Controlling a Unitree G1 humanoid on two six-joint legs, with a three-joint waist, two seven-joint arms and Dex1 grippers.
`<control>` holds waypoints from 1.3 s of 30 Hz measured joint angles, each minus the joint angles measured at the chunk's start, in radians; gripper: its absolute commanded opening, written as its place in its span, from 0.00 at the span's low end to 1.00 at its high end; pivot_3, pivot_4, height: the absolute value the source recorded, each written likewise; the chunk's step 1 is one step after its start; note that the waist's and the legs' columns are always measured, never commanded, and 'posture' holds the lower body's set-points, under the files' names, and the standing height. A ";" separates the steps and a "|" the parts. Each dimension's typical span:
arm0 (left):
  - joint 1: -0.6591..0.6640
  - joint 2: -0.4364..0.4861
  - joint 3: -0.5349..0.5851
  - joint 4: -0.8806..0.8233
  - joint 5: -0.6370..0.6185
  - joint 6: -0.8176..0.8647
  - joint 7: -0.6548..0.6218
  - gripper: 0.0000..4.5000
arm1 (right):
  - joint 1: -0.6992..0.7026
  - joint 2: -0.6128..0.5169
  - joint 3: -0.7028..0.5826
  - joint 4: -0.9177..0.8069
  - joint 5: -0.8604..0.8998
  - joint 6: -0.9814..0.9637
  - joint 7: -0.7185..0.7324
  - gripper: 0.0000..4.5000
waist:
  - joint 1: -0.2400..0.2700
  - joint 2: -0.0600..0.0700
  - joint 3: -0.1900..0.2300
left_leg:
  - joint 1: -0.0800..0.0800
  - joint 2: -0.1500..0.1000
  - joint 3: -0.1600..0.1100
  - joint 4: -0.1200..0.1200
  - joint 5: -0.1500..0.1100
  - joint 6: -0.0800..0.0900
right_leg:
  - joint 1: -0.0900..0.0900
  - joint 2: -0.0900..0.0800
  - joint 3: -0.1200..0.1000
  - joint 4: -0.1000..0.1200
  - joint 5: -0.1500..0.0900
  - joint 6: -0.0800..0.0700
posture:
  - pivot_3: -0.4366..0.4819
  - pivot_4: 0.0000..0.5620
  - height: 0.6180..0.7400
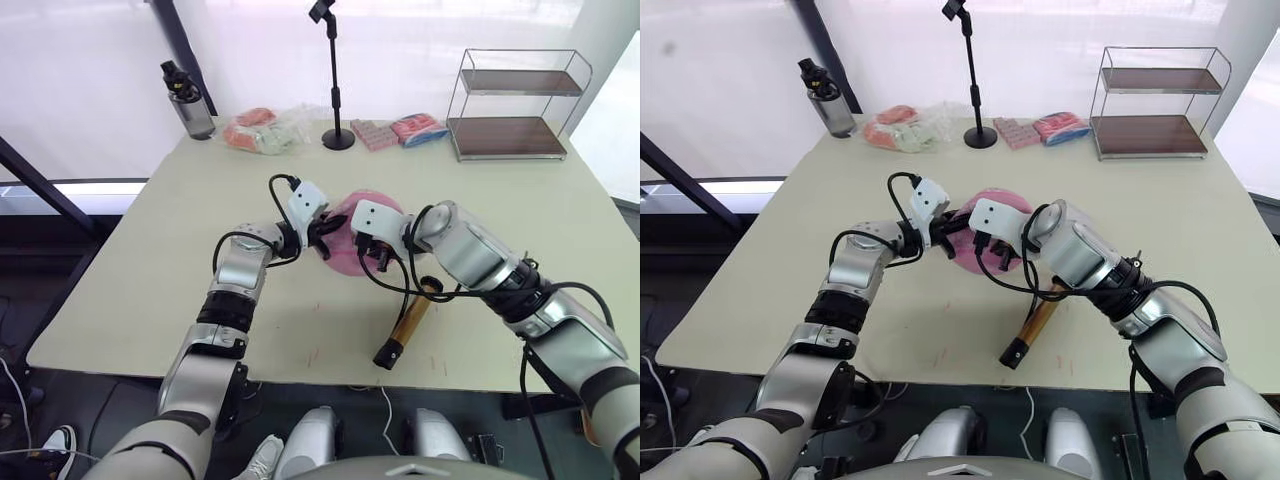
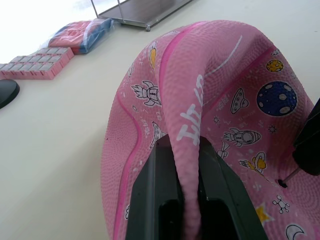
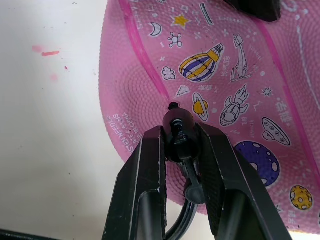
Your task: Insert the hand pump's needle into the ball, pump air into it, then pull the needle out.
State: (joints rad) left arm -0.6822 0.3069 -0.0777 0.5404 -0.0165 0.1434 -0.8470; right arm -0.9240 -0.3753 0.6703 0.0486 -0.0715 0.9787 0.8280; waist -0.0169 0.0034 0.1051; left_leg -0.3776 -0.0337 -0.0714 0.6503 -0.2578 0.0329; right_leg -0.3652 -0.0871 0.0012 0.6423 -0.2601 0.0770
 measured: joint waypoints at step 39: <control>0.057 0.025 0.029 -0.017 -0.001 0.039 0.016 0.00 | -0.006 0.238 -0.003 0.350 -0.195 -0.190 0.017 0.08 | -0.026 0.001 -0.019 | 0.034 -0.026 -0.048 -0.018 -0.004 -0.007 | 0.012 0.009 0.022 0.000 -0.007 0.005 | 0.48 0.27 0.96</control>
State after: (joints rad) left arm -0.6255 0.3316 -0.0485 0.5233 -0.0172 0.1827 -0.8308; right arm -0.9303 -0.1369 0.6673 0.3991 -0.2666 0.7889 0.8455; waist -0.0430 0.0041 0.0860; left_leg -0.3439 -0.0596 -0.1194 0.6325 -0.2620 0.0255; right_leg -0.3533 -0.0779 0.0236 0.6423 -0.2672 0.0820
